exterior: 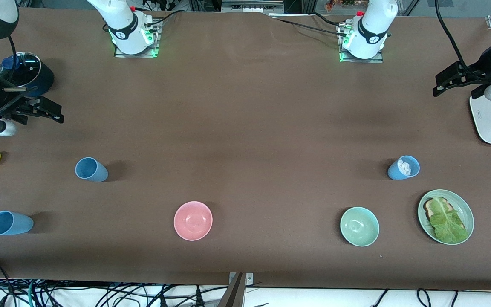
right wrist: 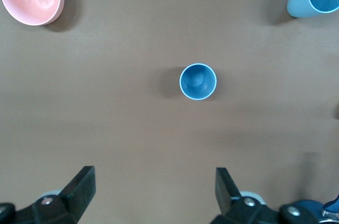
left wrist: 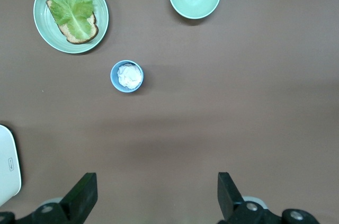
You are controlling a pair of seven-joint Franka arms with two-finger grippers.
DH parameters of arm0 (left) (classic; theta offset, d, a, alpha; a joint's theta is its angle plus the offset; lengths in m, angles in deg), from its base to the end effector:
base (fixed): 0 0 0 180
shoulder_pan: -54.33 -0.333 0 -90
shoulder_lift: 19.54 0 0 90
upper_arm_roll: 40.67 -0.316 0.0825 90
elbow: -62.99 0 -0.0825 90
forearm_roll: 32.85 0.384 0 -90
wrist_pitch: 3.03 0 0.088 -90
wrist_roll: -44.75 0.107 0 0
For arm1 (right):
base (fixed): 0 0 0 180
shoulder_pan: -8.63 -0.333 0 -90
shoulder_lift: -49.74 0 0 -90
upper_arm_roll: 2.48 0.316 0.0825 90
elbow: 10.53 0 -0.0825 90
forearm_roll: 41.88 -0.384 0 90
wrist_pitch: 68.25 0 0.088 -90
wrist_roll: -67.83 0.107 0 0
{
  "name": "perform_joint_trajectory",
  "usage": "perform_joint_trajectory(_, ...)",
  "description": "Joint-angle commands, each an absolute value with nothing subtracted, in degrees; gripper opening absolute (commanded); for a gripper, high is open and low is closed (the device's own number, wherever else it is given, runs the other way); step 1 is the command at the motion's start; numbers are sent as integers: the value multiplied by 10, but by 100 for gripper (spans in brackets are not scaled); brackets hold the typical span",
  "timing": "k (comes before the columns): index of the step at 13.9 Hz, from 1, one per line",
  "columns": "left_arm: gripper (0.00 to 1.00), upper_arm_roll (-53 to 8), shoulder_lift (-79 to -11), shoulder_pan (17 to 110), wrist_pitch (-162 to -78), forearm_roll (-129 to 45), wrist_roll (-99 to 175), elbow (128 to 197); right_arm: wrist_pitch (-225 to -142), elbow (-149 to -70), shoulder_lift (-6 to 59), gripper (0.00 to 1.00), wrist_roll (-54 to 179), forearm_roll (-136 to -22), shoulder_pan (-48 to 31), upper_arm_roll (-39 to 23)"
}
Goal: Stack blue cups with both arms
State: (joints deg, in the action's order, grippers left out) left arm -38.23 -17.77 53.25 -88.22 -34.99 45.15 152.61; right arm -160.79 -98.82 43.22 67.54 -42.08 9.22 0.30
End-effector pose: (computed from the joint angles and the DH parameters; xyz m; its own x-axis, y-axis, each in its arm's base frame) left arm 0.5360 -0.0174 0.6373 0.9984 -0.0337 -0.0461 -0.0321 -0.9988 0.0363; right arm 0.5907 0.0214 0.5773 0.9983 0.0430 -0.0394 0.0427 -0.9990 -0.0092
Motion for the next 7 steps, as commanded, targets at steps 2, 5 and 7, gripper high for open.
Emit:
perform_joint_trajectory(2, 100, -383, -177, 537, -878, -336, 448, 1527, -1606, -975, 429, 100, 680, -429, 93, 6)
perform_joint_trajectory(5, 100, -383, -177, 537, -878, -336, 447, 1526, -1605, -973, 428, 100, 680, -429, 92, 7)
perform_joint_trajectory(7, 100, -383, -178, 537, -878, -336, 447, 1527, -1605, -973, 428, 100, 680, -429, 92, 7)
